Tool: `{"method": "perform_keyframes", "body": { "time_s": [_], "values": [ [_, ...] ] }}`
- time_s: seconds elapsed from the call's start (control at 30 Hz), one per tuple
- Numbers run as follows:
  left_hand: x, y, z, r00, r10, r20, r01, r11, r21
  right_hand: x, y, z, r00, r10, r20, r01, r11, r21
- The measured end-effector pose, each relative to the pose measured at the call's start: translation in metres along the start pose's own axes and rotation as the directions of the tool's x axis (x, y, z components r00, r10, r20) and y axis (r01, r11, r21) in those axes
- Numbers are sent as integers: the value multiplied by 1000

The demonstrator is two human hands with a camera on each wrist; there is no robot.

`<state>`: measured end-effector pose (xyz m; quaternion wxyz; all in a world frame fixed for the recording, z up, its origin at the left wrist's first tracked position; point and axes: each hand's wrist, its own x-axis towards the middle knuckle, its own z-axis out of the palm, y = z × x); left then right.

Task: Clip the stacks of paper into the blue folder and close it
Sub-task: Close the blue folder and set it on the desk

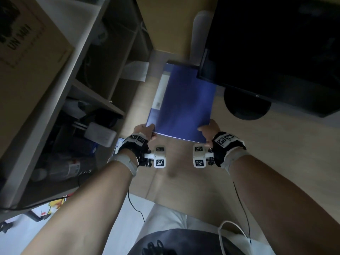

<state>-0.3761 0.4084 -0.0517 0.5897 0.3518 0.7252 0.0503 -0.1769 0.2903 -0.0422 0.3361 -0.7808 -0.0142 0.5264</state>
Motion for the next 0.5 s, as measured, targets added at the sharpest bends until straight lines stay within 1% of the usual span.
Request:
{"method": "perform_keyframes", "body": {
  "time_s": [0.1,0.13,0.2,0.23,0.3,0.33,0.37,0.43,0.47,0.5],
  "values": [
    [6,3,1,1000,20,-23,-18,997,77,2,1,6,1000,-23,-14,24,999,24],
    [5,3,1,1000,22,-18,-21,996,86,1,2,8,1000,0,-18,1,999,43],
    [1,3,4,1000,15,16,-16,998,57,0,7,12,998,66,-14,-65,993,94],
    [4,2,5,1000,14,25,-14,999,29,-2,9,13,998,66,-22,-63,993,100],
    [4,2,7,999,11,34,-11,1000,11,2,14,12,996,-13,-89,15,1000,27],
    [2,4,8,999,11,36,-12,999,30,0,15,11,992,-46,-114,46,999,0],
    [7,2,9,1000,11,26,-12,998,59,4,17,10,991,-65,-121,63,998,-18],
    [0,5,10,1000,16,-2,-16,998,67,5,15,9,993,-80,-92,73,995,-73],
    [-11,7,11,1000,-3,-23,4,999,42,5,14,7,993,-76,-87,66,990,-121],
    [-10,5,12,998,30,-48,-28,999,42,11,15,5,991,-90,-96,75,986,-149]
  ]
}}
